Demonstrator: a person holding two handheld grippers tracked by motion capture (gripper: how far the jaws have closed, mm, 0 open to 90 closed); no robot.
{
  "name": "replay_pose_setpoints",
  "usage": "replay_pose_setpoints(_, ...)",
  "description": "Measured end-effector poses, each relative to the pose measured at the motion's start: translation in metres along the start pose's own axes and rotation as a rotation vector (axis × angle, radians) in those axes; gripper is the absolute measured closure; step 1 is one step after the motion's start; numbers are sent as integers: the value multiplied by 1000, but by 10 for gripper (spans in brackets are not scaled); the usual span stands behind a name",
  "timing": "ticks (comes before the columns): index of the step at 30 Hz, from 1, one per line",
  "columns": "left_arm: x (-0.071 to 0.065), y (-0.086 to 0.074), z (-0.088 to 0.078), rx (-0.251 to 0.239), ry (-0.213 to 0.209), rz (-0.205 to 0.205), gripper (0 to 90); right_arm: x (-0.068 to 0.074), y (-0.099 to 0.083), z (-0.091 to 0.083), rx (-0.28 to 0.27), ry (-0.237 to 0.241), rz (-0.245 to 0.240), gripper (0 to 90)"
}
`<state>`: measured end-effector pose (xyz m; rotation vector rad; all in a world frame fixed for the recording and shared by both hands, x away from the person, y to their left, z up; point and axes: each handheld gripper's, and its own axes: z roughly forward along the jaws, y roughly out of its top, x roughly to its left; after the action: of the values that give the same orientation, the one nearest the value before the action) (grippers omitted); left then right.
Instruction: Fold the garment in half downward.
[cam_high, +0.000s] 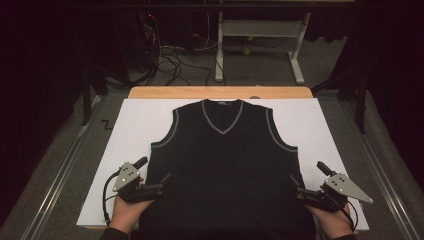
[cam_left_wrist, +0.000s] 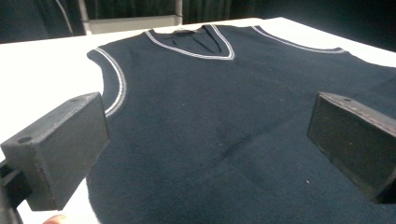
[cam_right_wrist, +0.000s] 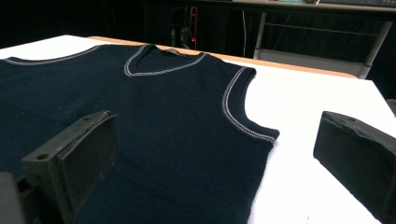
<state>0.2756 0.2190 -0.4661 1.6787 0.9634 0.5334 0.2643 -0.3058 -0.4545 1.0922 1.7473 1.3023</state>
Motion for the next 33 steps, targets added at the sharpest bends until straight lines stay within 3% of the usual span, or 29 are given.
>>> replay_pose_setpoints(8,3,-1,0,-2,1,-23,0,-2,-1,1,9,1,6,3)
replay_pose_setpoints(13,5,-1,0,-8,-16,-59,0,-1,-1,1,10,-3,-3,3)
replay_pose_setpoints(27,8,0,-2,-6,31,-54,0,0,-1,1,10,0,-12,3)
replay_pose_setpoints(29,9,1,-3,10,56,-49,0,0,0,2,17,0,-12,4)
replay_pose_setpoints(30,11,3,-3,44,96,-50,0,1,1,3,37,4,-7,11)
replay_pose_setpoints(31,11,3,-3,44,96,-50,0,1,1,3,45,6,-4,17)
replay_pose_setpoints(33,13,6,-1,106,104,-56,0,2,2,4,56,2,-7,29)
